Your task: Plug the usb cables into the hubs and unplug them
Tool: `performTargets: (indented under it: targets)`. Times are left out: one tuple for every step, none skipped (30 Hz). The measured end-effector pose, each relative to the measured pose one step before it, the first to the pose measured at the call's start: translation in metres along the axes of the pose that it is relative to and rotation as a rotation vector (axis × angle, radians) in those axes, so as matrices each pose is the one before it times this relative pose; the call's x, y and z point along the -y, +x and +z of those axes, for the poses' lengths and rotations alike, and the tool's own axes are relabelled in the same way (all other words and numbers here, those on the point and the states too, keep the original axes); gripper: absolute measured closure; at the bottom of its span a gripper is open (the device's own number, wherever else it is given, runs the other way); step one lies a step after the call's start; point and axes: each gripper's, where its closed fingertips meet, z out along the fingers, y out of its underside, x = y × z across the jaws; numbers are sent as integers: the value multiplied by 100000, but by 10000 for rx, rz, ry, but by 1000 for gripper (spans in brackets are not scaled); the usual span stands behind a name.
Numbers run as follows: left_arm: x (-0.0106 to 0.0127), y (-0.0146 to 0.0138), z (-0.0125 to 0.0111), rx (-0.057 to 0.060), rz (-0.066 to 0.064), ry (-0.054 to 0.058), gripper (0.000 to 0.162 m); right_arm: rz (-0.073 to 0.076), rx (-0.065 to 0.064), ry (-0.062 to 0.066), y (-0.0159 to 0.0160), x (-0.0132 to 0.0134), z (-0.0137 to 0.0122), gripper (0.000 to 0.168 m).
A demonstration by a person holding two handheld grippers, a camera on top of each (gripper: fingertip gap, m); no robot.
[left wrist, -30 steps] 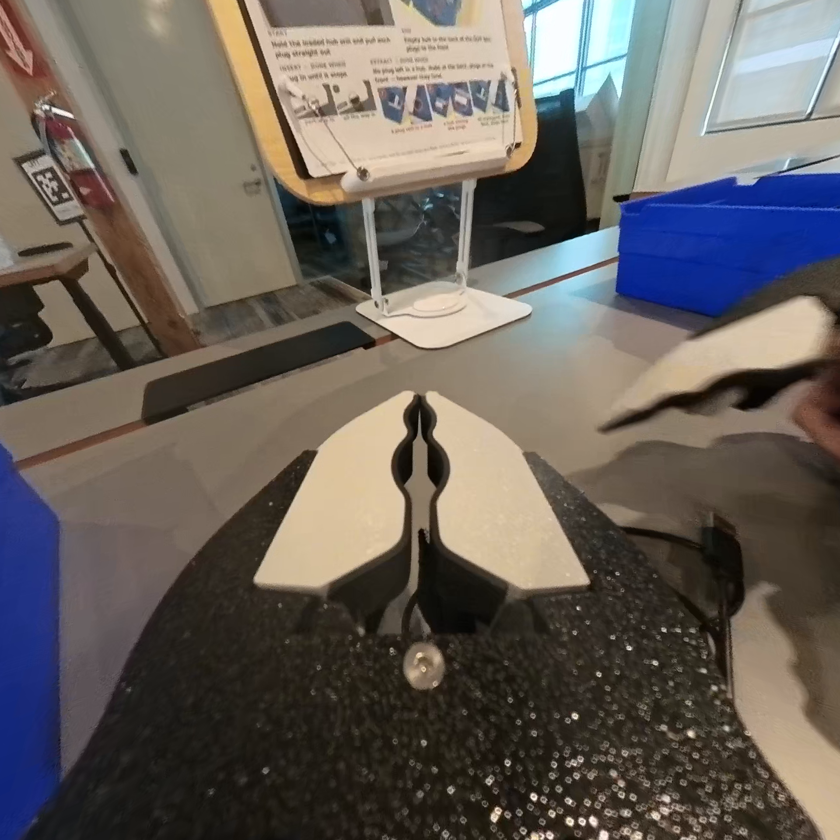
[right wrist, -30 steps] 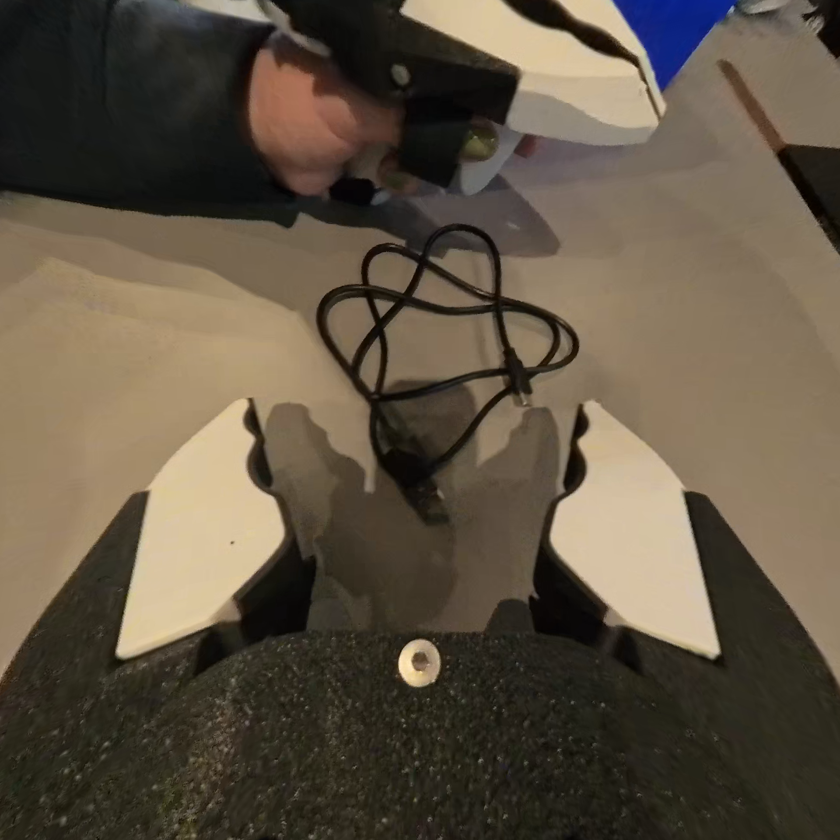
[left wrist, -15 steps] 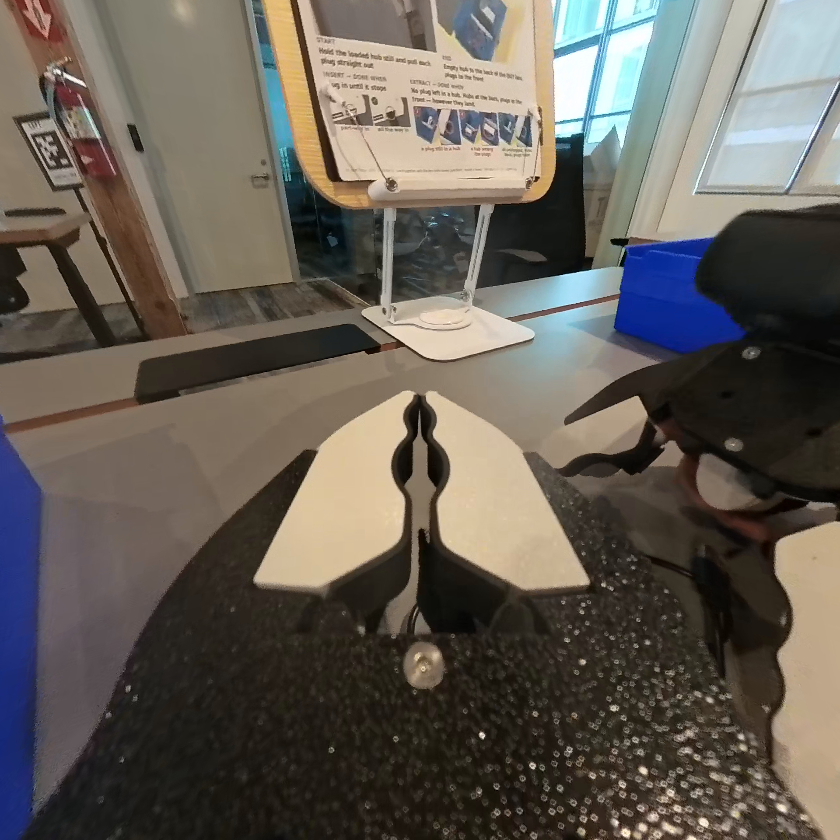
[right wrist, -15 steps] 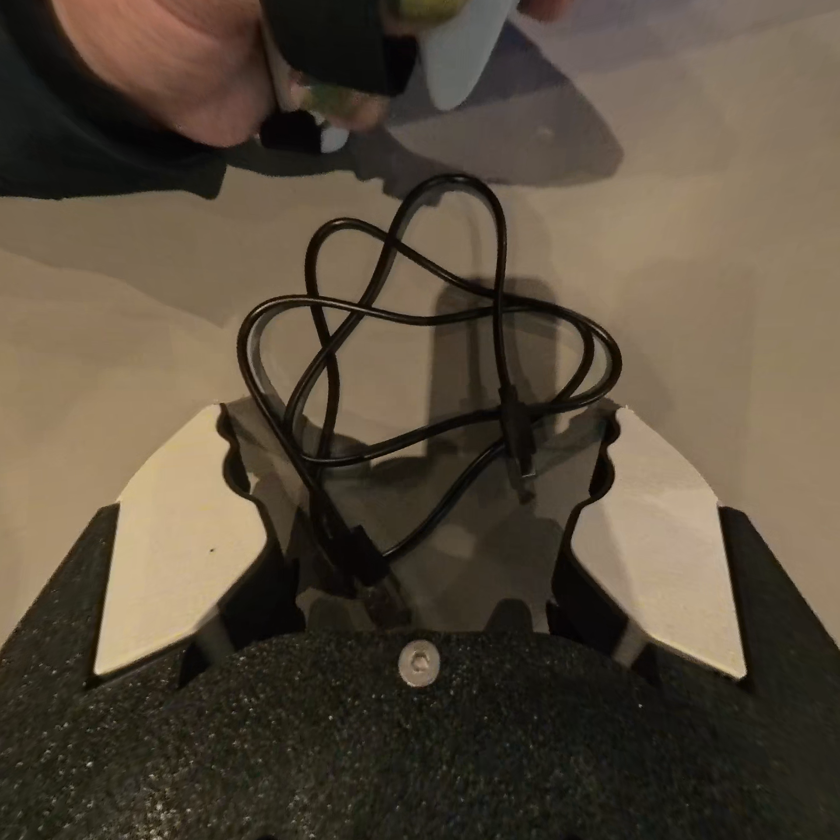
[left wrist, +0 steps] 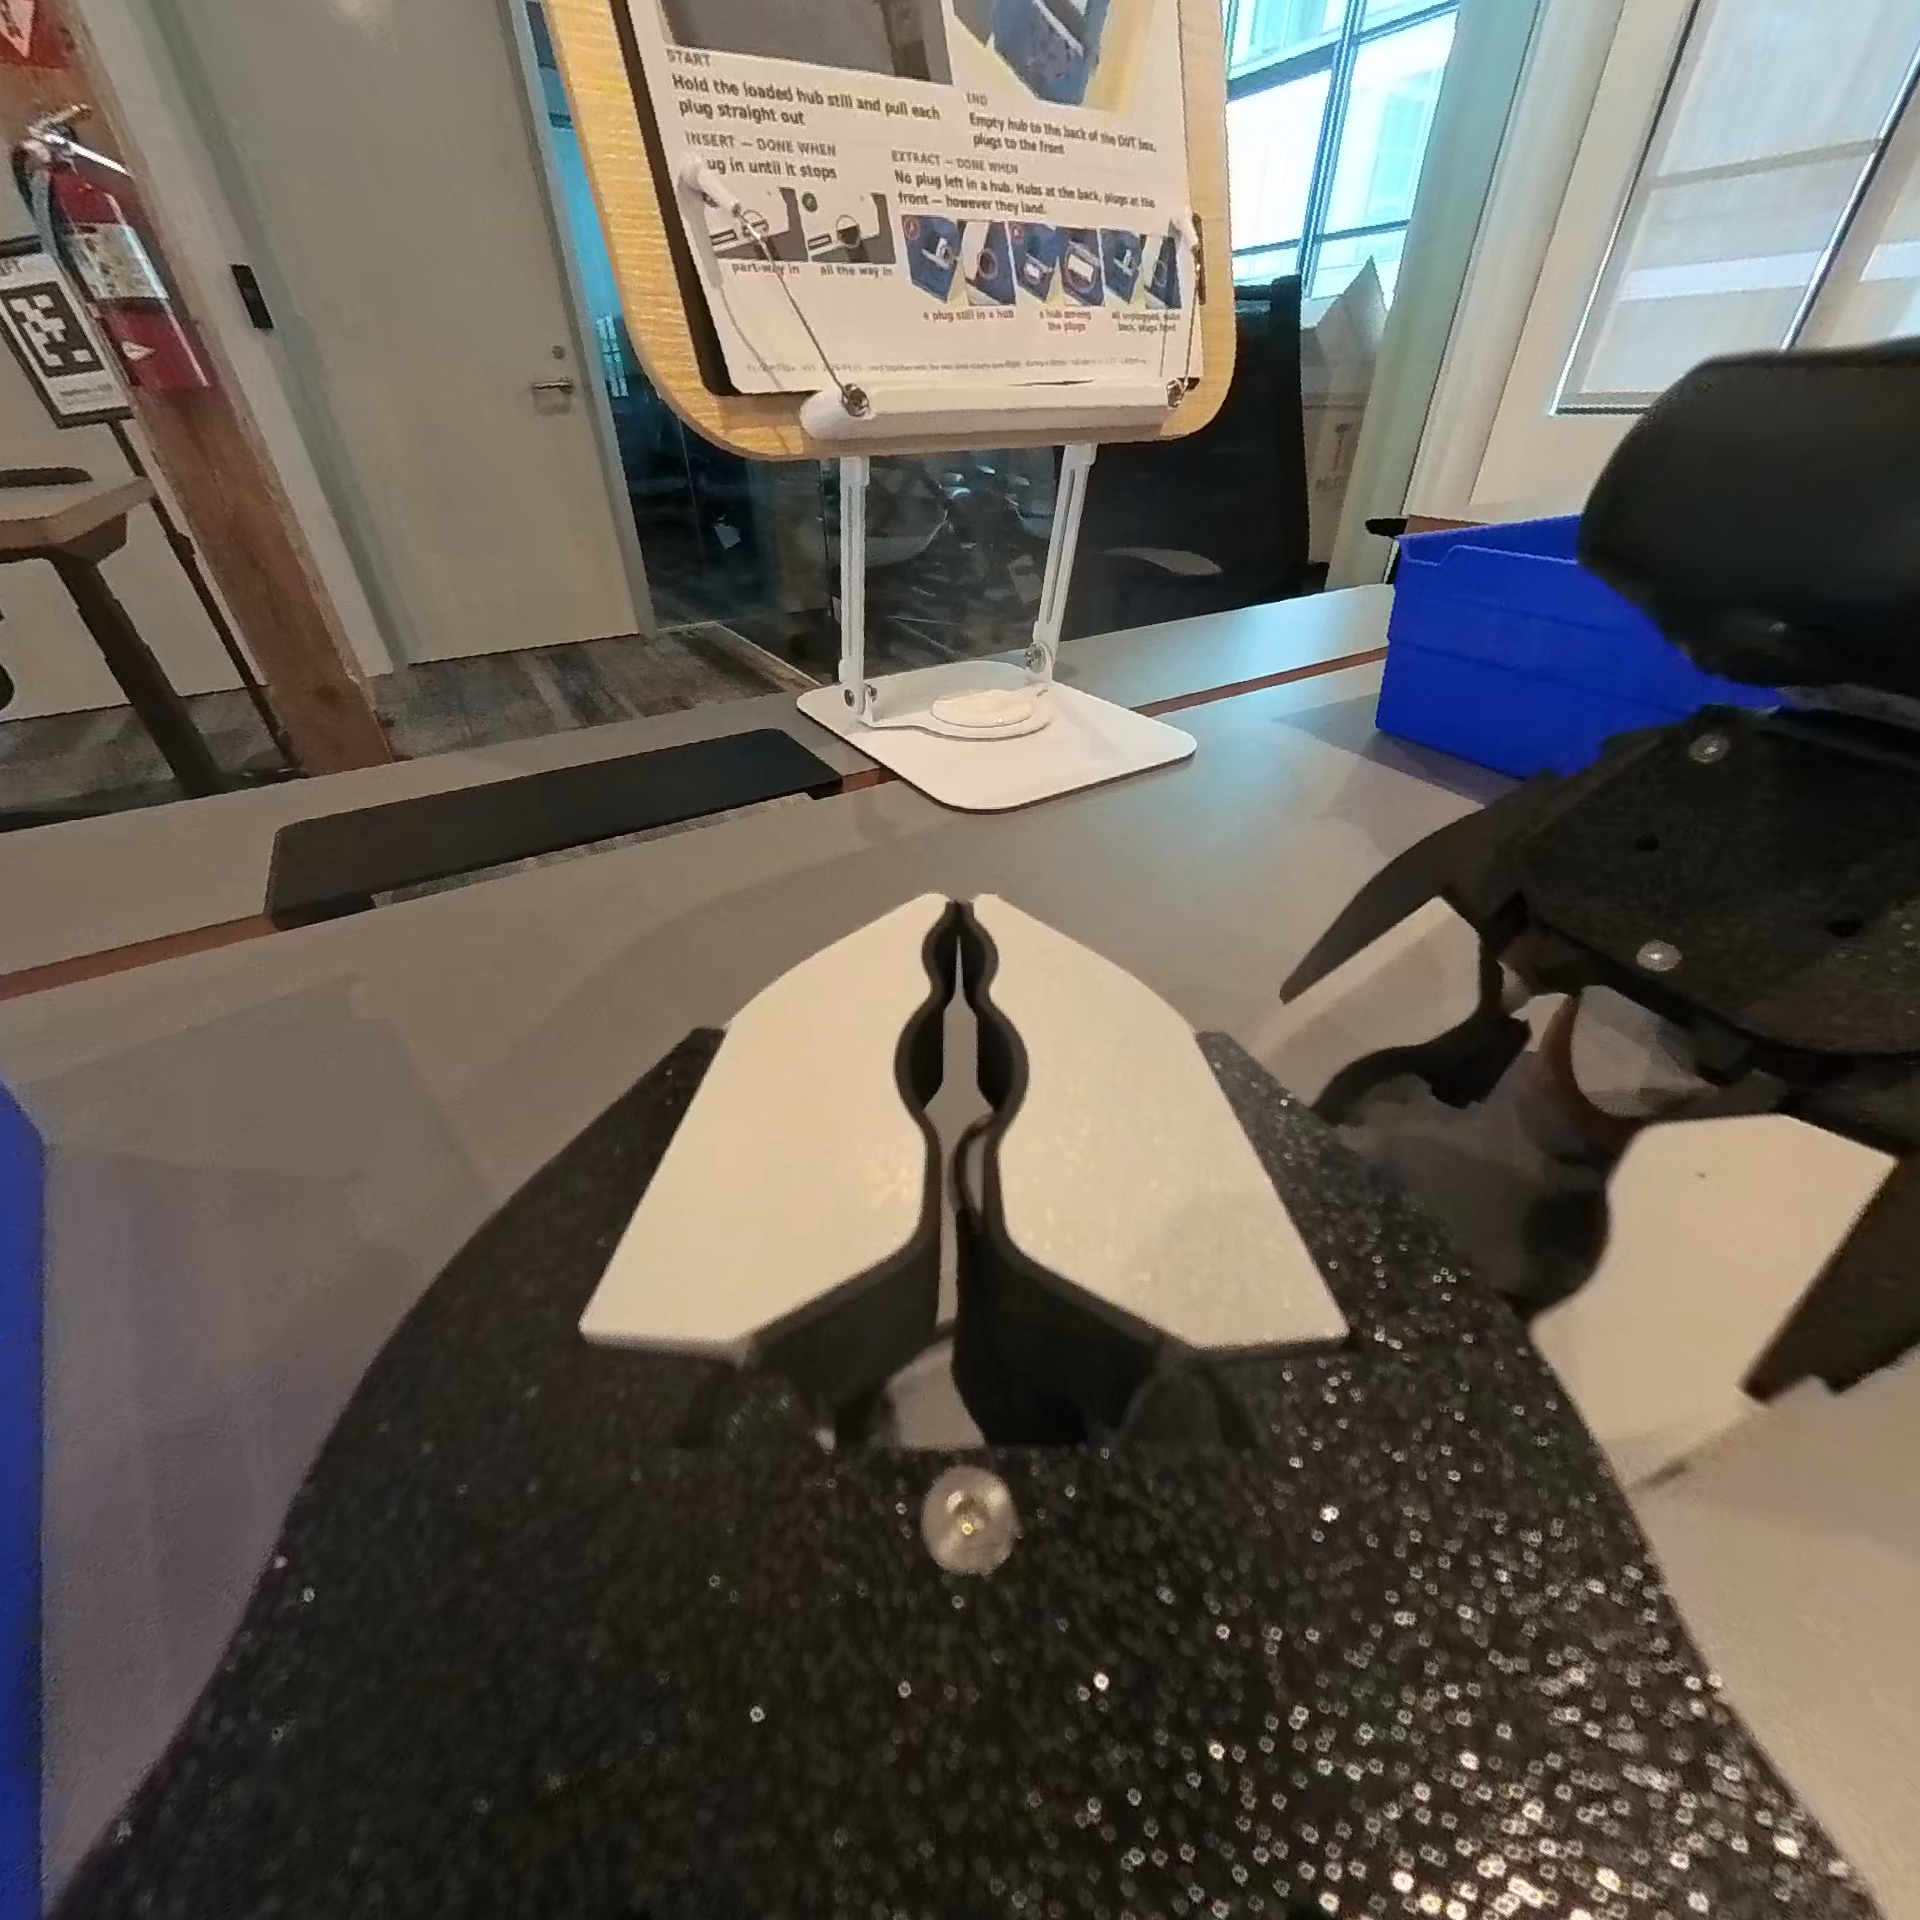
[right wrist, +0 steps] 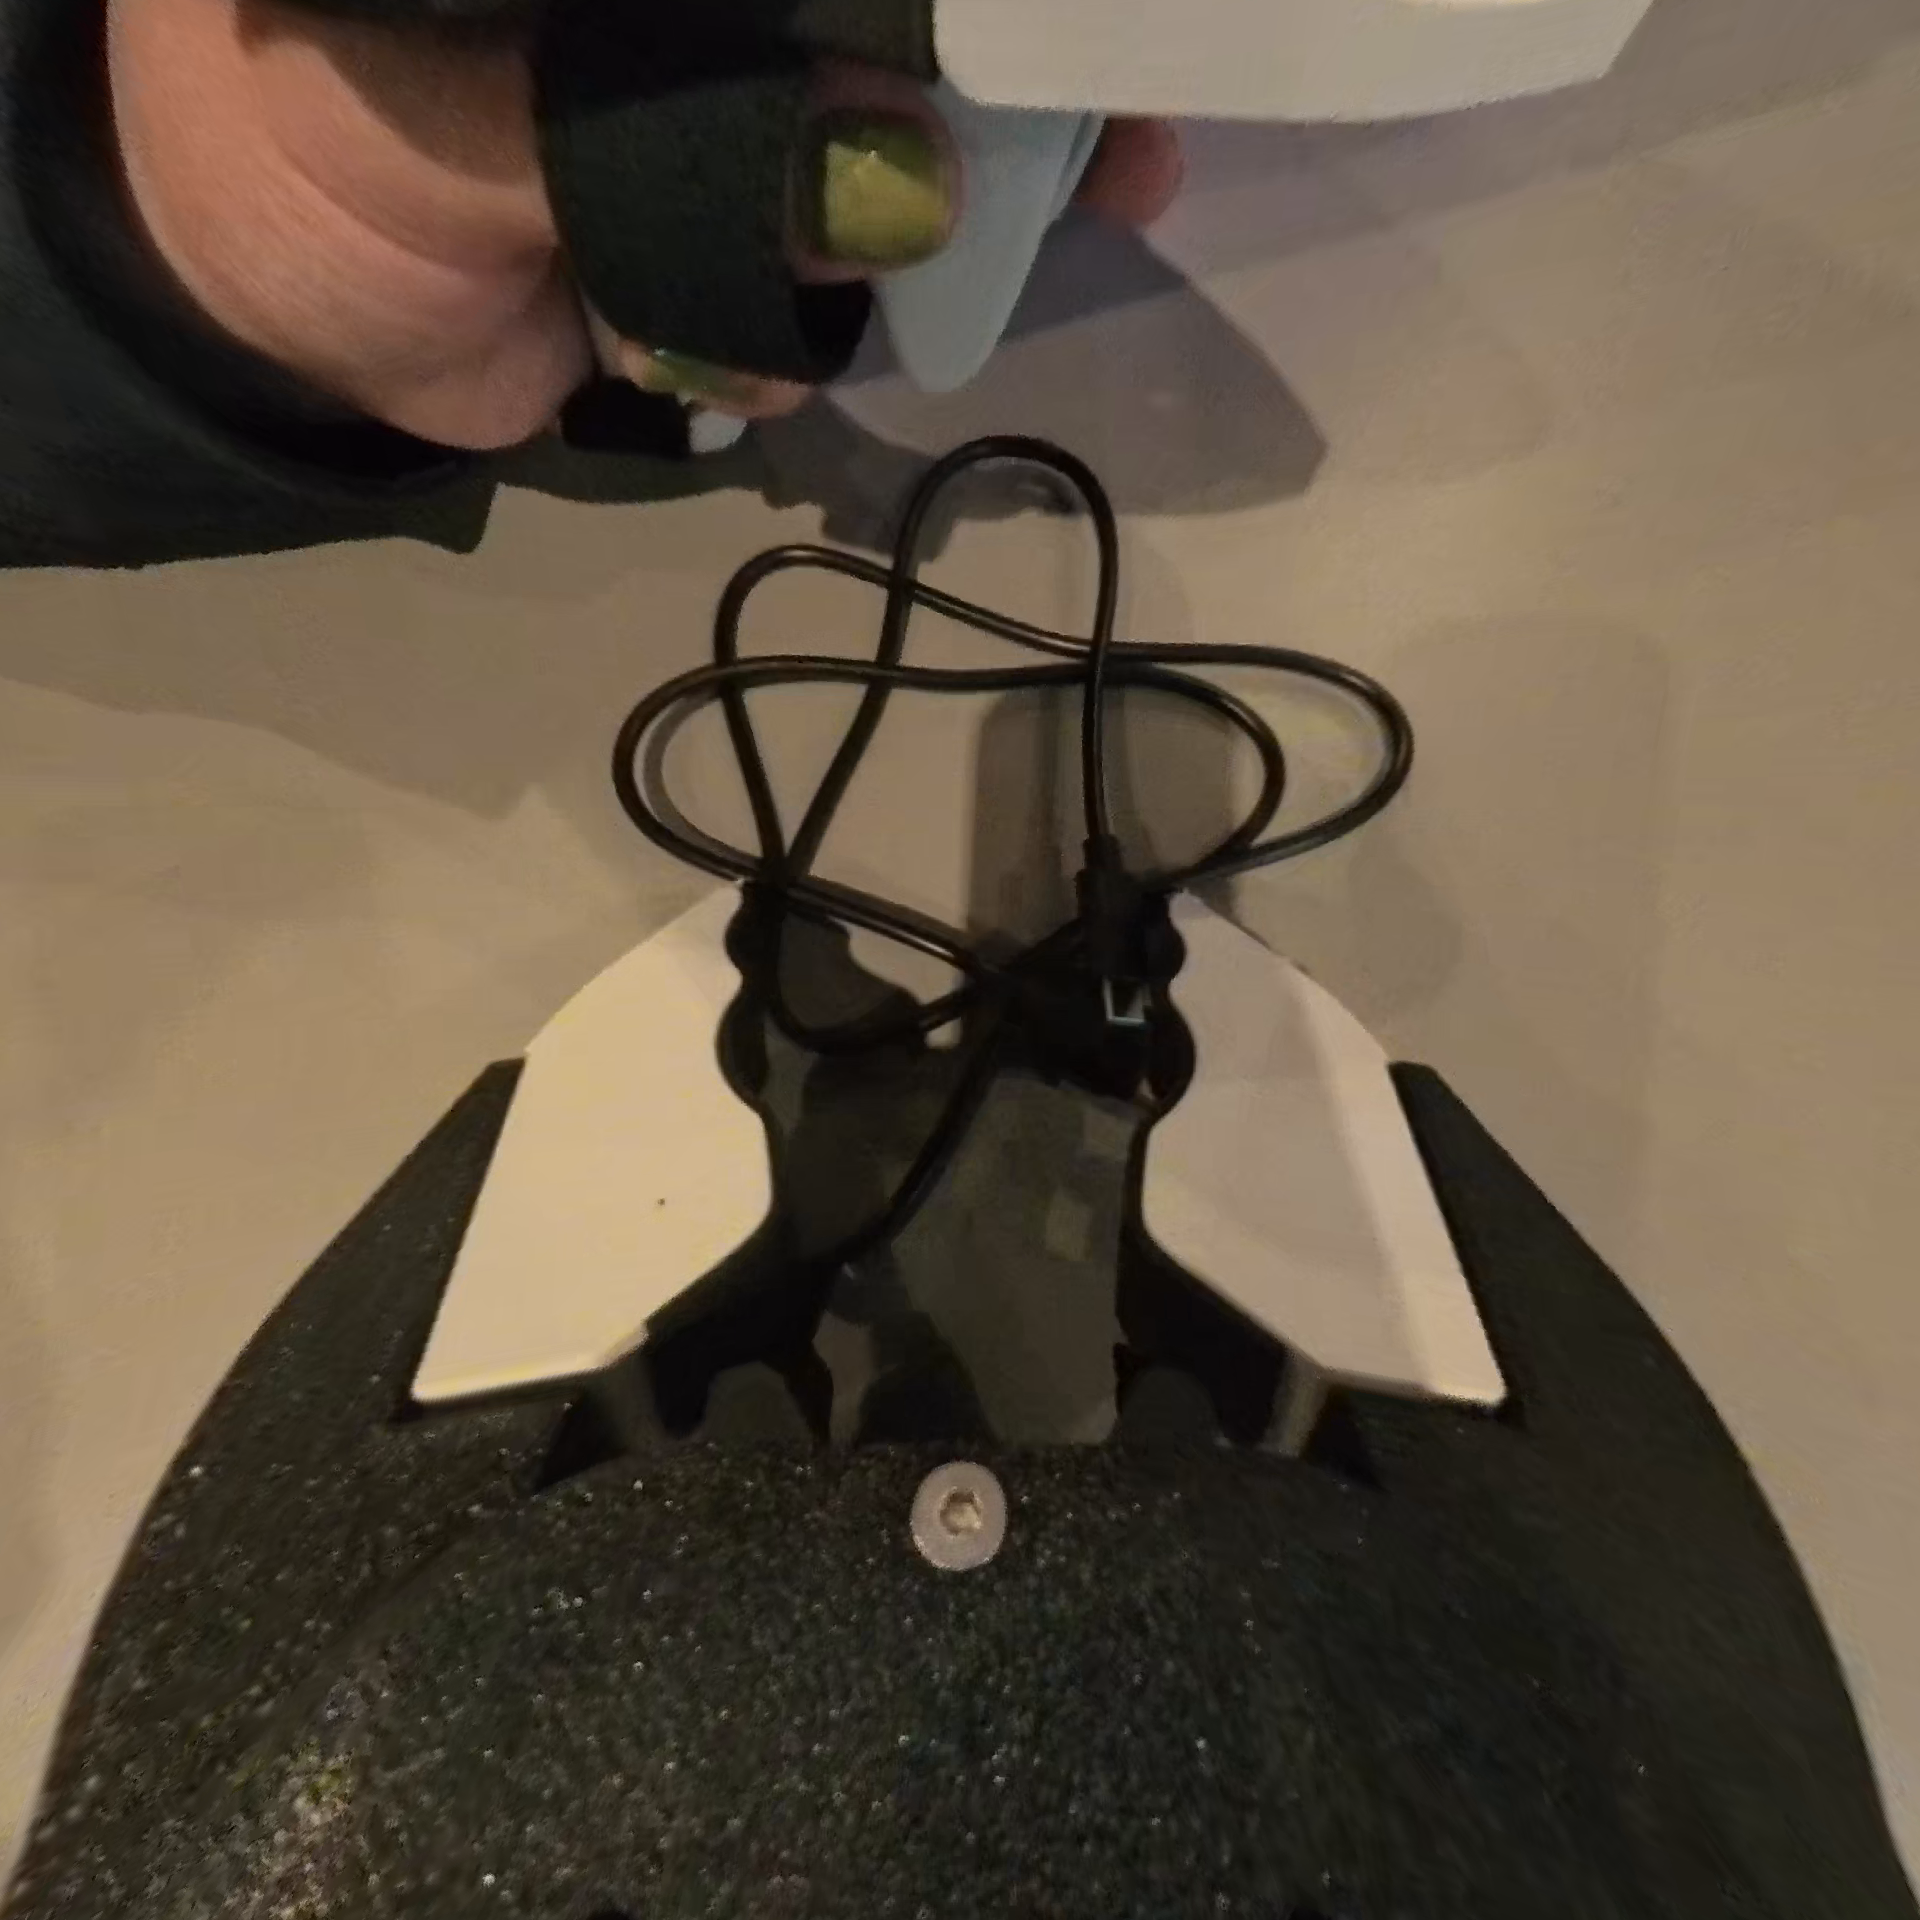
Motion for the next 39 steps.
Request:
performTargets:
  targets:
    - [-28, 39, 4, -26, -6, -14, 162, 23, -12, 23, -1, 36, 9, 100]
    - [-2, 3, 6, -7, -2, -2, 162, 23, -22, 17, 3, 26, 2, 102]
    - [-2, 10, -8, -11, -3, -1, 162, 22, -21, 25, -12, 32, -11, 107]
    - [-16, 31, 5, -19, -10, -13, 162, 10, -16, 23, -26, 33, 5, 112]
    - [-20, 21, 10, -18, -7, -16, 162, -5, 10, 20, -82, 28, 1, 114]
    - [-10, 16, 9, -11, -2, -8, 162, -8, 8, 14, -81, 26, 2, 117]
    - [-7, 22, 3, -12, 0, -5, 162, -14, 10, 8, -106, 26, 6, 121]
    - [-8, 25, -4, -12, 7, -6, 162, -50, 17, 5, -111, 25, 5, 125]
    - [-8, 26, 3, -9, 10, -7, 162, -45, 35, 4, -147, 20, 1, 127]
    - [-7, 30, 3, -9, 5, -6, 162, -55, 39, -4, -149, 18, 3, 132]
    - [1, 12, -6, -4, 0, 1, 162, -79, 28, -2, -161, 25, 7, 136]
    - [11, 12, -8, 0, 5, 9, 162, -104, 32, -12, -191, 32, 18, 141]
    - [11, 6, -15, 10, 4, 9, 162, -141, -40, -33, -146, 19, -3, 150]
    - [16, -20, -12, 17, 8, 13, 162, -165, -147, -63, -13, 4, 3, 153]
    - [22, -10, -16, 14, 9, 18, 162, -155, -103, -87, -35, -14, -22, 155]
    - [31, -17, -18, 26, 7, 24, 162, -103, -72, -83, -24, 4, -32, 157]
    - [71, -76, -37, 53, 11, 49, 162, -101, -79, -47, 44, -19, -54, 158]
    - [122, -117, -59, 77, 15, 88, 162, -48, 13, -4, 41, 19, -196, 158]
    - [198, -174, -105, 104, 3, 124, 162, 122, 123, 110, 51, 187, -416, 159]
    - [275, -207, -122, 115, -13, 159, 162, 226, 114, 254, 203, 426, -712, 159]
    - [349, -231, -157, 119, -24, 197, 162, 187, -81, 301, 529, 523, -1012, 160]
    - [372, -228, -163, 100, -38, 202, 162, 123, -163, 257, 653, 500, -1222, 161]
    - [320, -170, -135, 70, -57, 167, 162, 77, -250, 206, 725, 477, -1388, 161]
    - [213, -97, -97, 17, -66, 108, 162, -3, -399, 218, 863, 502, -1508, 162]
    - [51, -3, -24, -34, -67, 28, 162, -57, -405, 230, 819, 560, -1612, 162]
    - [-107, 21, 36, -36, -59, -48, 162, -74, -408, 191, 824, 597, -1706, 162]
    - [-199, 11, 66, -14, -43, -77, 162, -97, -496, 215, 925, 691, -1853, 162]
    - [-207, 60, 80, -31, -23, -75, 162, -100, -513, 251, 930, 776, -1959, 162]
    - [-194, 97, 74, -51, -9, -74, 162, -94, -559, 300, 962, 867, -2075, 162]
    - [-168, 92, 79, -45, 6, -69, 162, -81, -617, 336, 1020, 966, -2188, 162]
    - [-117, 72, 54, -26, 17, -47, 162, -82, -666, 377, 1078, 1015, -2261, 162]
    - [-80, 70, 48, -33, 21, -27, 162, -72, -710, 377, 1131, 1025, -2267, 162]
    - [-87, 99, 44, -52, 16, -33, 162, -98, -796, 309, 1254, 893, -2240, 162]
    - [-46, 68, 32, -39, 16, -33, 162, -144, -827, 181, 1312, 694, -2170, 162]
    - [-15, 28, 18, -5, 19, -3, 162, -149, -872, 83, 1406, 478, -2078, 162]
    - [12, 36, -1, -12, 22, 9, 162, -147, -852, -16, 1438, 224, -1942, 162]
    - [3, 43, 1, -14, 25, 3, 162, -114, -768, -114, 1405, -45, -1778, 162]
    - [1, 25, 0, -3, 30, 1, 162, -85, -709, -159, 1392, -230, -1599, 162]
    - [5, 59, 2, -12, 38, 4, 162, -94, -625, -204, 1332, -401, -1406, 162]
